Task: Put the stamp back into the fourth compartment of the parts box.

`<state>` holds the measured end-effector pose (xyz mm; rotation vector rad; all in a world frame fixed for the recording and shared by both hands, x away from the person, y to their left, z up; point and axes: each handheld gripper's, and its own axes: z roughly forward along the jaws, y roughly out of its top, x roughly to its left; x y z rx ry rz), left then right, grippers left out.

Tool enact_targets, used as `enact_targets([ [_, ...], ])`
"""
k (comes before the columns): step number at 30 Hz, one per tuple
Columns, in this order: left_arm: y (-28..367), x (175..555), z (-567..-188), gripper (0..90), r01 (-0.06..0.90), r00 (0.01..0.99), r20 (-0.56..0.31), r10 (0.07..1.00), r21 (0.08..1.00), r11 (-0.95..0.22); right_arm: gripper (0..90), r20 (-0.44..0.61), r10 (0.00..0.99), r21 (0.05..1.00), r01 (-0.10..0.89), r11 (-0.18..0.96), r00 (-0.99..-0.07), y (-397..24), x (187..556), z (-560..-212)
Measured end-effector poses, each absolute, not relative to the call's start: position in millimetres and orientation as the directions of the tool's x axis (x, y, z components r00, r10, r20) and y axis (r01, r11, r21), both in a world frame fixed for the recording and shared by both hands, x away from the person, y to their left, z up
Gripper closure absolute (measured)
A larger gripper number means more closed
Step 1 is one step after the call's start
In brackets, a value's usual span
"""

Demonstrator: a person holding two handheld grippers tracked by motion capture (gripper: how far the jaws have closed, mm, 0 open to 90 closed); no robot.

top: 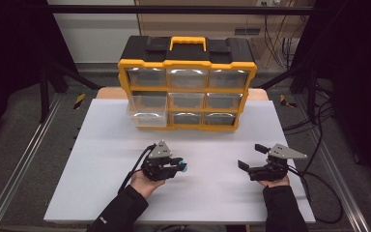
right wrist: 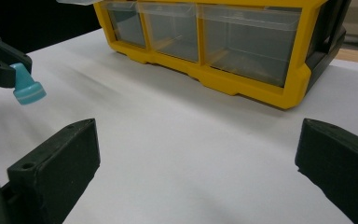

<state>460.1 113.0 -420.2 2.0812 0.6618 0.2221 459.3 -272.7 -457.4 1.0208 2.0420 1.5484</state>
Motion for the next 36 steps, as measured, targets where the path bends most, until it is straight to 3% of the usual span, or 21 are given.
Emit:
enact_targets([
  [36,156,465,-384,71.7,0.374,0.777,-0.066,0.627,0.849,-0.373,0.2,0.127,0.735,0.939,0.319,0.127,-0.666,-272,459,-458],
])
